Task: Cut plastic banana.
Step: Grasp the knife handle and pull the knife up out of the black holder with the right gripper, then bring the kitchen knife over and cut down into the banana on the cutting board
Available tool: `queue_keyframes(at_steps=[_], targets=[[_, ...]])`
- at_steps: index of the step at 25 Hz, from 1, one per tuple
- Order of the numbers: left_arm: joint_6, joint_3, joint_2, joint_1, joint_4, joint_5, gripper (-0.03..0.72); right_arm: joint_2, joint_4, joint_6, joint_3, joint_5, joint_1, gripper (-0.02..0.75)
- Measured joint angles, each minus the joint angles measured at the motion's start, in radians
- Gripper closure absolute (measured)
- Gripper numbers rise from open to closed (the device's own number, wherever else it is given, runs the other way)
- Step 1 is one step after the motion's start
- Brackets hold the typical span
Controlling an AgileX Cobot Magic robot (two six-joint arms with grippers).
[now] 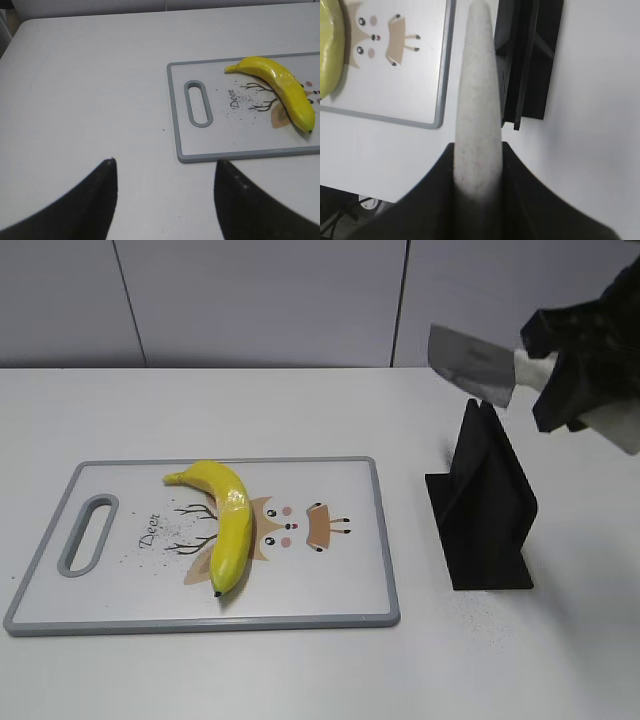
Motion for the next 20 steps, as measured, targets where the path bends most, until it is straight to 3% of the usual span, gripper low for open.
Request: queue_keyframes(at_steps=[7,14,20], targets=[[0.000,0.000,0.000,0.000,0.000,0.000,0.097,-0.006,-0.014,0.000,-0.115,0.036,0.000,0.575],[0.000,-0.011,0.000,0.000,0.000,-0.030,0.097,-0.006,-0.034,-0.048,-0.123,0.061,0.000,0.575],[0.000,-0.067,0.139,0.000,0.000,-0.266,0.097,-0.006,-0.036,-0.104,-0.171,0.061,0.000,0.575]])
